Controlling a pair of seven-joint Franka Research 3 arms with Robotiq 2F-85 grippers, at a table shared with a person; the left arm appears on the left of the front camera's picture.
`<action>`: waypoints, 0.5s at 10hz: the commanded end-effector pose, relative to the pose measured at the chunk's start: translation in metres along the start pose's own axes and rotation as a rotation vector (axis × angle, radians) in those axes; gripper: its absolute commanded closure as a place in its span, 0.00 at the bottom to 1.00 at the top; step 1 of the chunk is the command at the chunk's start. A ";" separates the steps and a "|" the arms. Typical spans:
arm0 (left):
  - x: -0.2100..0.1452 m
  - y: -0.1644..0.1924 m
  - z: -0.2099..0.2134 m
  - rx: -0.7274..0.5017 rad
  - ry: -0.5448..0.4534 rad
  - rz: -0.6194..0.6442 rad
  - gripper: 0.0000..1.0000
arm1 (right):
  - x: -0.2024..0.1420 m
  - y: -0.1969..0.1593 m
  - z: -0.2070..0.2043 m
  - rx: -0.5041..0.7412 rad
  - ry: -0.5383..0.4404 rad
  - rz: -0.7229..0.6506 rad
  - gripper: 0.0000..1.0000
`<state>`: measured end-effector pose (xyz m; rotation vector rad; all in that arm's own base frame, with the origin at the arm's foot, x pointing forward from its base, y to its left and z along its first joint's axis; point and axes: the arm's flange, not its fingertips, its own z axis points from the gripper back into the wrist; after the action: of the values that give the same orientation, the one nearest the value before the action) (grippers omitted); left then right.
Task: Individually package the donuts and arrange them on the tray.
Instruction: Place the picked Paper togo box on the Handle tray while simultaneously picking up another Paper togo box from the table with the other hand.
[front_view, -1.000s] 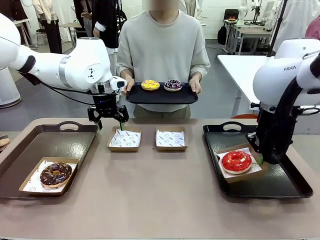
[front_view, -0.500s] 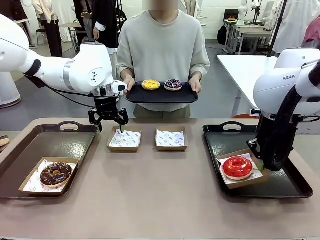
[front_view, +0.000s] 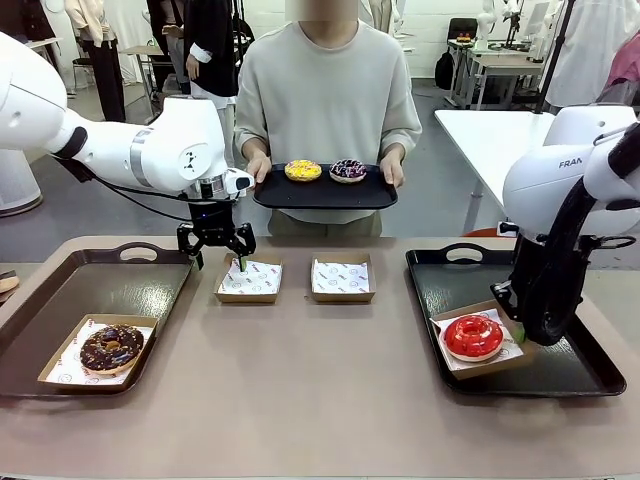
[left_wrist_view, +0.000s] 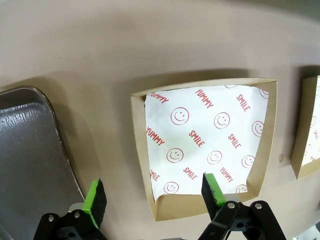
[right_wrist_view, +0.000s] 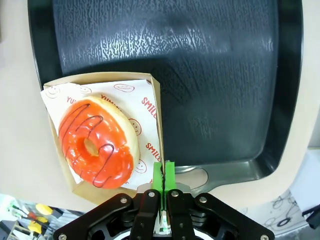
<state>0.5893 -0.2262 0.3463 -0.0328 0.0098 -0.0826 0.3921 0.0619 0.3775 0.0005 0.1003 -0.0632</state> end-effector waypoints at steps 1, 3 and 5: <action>0.003 -0.003 0.002 0.044 -0.008 0.015 0.00 | 0.006 -0.001 -0.006 -0.035 -0.022 -0.013 0.99; 0.004 -0.002 0.002 0.045 -0.008 0.016 0.00 | 0.008 0.001 -0.008 -0.042 -0.016 -0.010 0.99; 0.006 -0.002 -0.001 0.043 -0.002 0.016 0.00 | 0.008 -0.001 -0.009 -0.040 -0.007 -0.011 0.99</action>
<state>0.5896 -0.2258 0.3451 -0.0251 0.0089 -0.0879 0.3954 0.0615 0.3699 -0.0086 0.1032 -0.0609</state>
